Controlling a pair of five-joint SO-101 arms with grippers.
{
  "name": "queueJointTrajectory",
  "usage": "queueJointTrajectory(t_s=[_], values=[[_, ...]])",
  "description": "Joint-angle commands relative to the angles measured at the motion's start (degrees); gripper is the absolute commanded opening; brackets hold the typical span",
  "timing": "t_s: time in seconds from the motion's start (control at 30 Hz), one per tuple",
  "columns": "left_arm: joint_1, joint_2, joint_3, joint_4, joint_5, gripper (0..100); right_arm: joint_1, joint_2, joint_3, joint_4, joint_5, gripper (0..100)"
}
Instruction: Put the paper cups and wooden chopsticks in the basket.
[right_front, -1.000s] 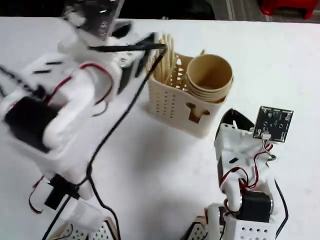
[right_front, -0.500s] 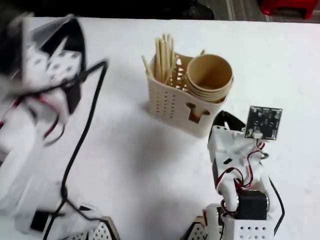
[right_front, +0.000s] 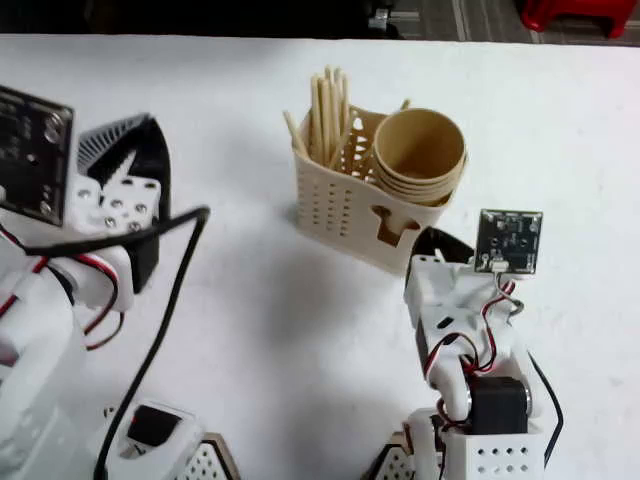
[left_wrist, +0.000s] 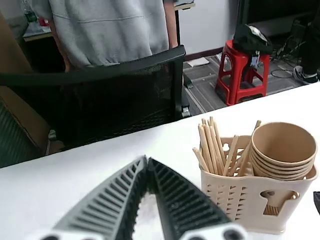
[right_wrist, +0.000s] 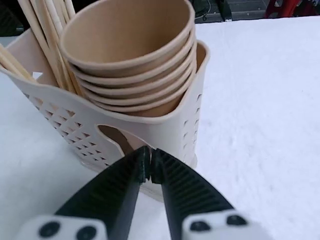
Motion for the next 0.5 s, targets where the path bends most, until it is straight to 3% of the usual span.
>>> queueJointTrajectory(t_s=[0.0, 0.23, 0.47], values=[[0.31, -12.26, 20.75, -11.16, -0.35, 2, -0.66, -0.92, -0.35, -1.01, 0.18, 1.8], [-1.54, -30.99, 52.75, -28.31, -0.35, 2, -0.66, -0.92, -0.35, -1.01, 0.18, 1.8], [-9.45, -41.8, 71.82, -37.63, -0.26, 2, -0.75, -0.92, -0.35, -1.01, 0.26, 1.8]])
